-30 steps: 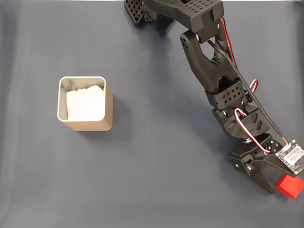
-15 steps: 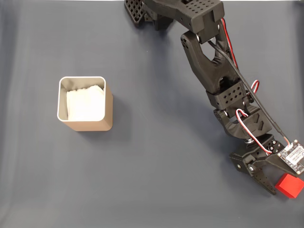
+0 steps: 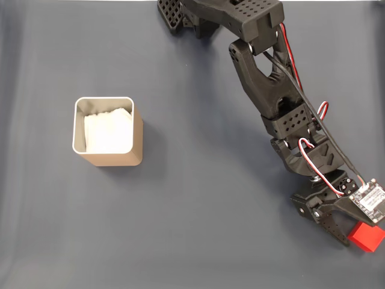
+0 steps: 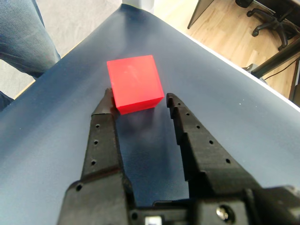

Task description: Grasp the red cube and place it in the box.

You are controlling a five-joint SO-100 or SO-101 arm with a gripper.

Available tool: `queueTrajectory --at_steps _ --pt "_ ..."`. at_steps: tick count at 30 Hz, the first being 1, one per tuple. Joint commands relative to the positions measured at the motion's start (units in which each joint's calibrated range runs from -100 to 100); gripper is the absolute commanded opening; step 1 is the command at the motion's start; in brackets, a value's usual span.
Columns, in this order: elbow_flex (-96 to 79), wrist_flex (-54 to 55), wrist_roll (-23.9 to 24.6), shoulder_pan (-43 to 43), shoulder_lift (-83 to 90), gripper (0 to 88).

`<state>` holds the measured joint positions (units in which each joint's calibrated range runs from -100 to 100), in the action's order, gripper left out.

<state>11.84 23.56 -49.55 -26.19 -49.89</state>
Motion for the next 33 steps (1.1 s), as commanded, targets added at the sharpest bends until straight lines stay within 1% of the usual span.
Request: queueTrajectory --at_steps 1,9,17,27,30,33 --pt "2.9 -0.1 0.5 0.3 5.4 21.5" --pt "2.9 -0.1 0.7 0.4 5.9 17.8" --pt "2.9 -0.1 0.9 0.4 6.7 17.4" --pt "1.2 -1.4 1.2 -0.1 9.7 14.6" --pt "-1.6 -2.5 1.3 -0.4 12.5 13.0" --pt "-4.5 -7.3 1.4 -0.5 17.1 11.1"
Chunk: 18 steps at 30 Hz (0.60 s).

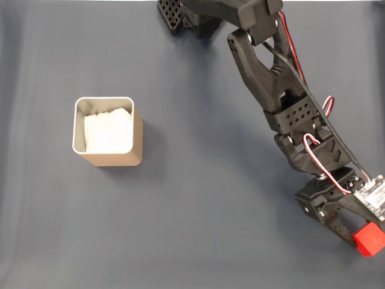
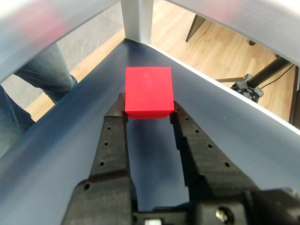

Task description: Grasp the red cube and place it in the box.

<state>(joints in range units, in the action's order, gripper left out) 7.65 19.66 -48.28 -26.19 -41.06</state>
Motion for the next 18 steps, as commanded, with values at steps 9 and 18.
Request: queueTrajectory --at_steps 9,18 --pt "-0.8 -29.6 0.6 -0.5 21.8 7.8" --pt "-0.4 -47.9 1.3 -0.2 30.8 7.0"
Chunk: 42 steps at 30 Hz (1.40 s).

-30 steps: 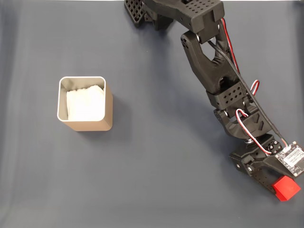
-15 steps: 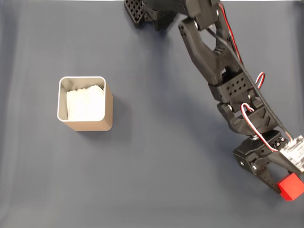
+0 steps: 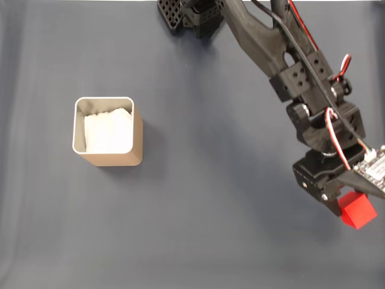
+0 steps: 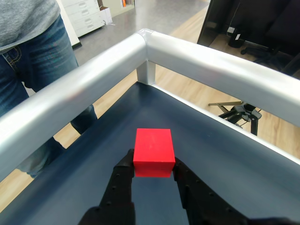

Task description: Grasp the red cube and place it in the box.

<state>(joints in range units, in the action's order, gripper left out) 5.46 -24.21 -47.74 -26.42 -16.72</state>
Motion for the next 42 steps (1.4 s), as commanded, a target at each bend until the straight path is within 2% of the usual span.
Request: queueTrajectory --at_steps 1,6,19,28,42 --pt "2.1 -5.9 0.9 0.2 7.4 7.0" --pt "3.7 -14.4 1.6 1.3 11.3 6.9" --pt "1.3 -27.2 2.2 4.2 23.9 6.8" --pt "-4.7 -31.6 2.6 6.2 32.5 7.0" --pt "-21.4 -32.0 2.8 13.2 47.1 7.5"
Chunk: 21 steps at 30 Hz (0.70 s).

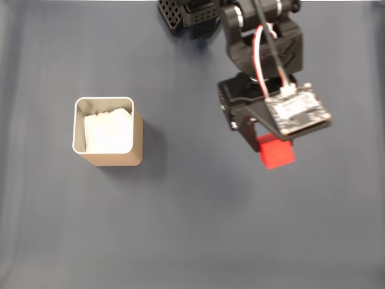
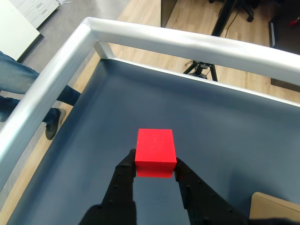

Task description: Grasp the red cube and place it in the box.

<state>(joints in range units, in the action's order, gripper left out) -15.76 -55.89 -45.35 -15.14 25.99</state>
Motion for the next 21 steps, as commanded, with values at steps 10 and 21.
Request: queueTrajectory --at_steps 10,21 --pt "-4.8 -1.2 -0.2 11.3 9.5 7.5" --pt "-6.1 -3.7 -0.5 20.9 11.9 7.0"
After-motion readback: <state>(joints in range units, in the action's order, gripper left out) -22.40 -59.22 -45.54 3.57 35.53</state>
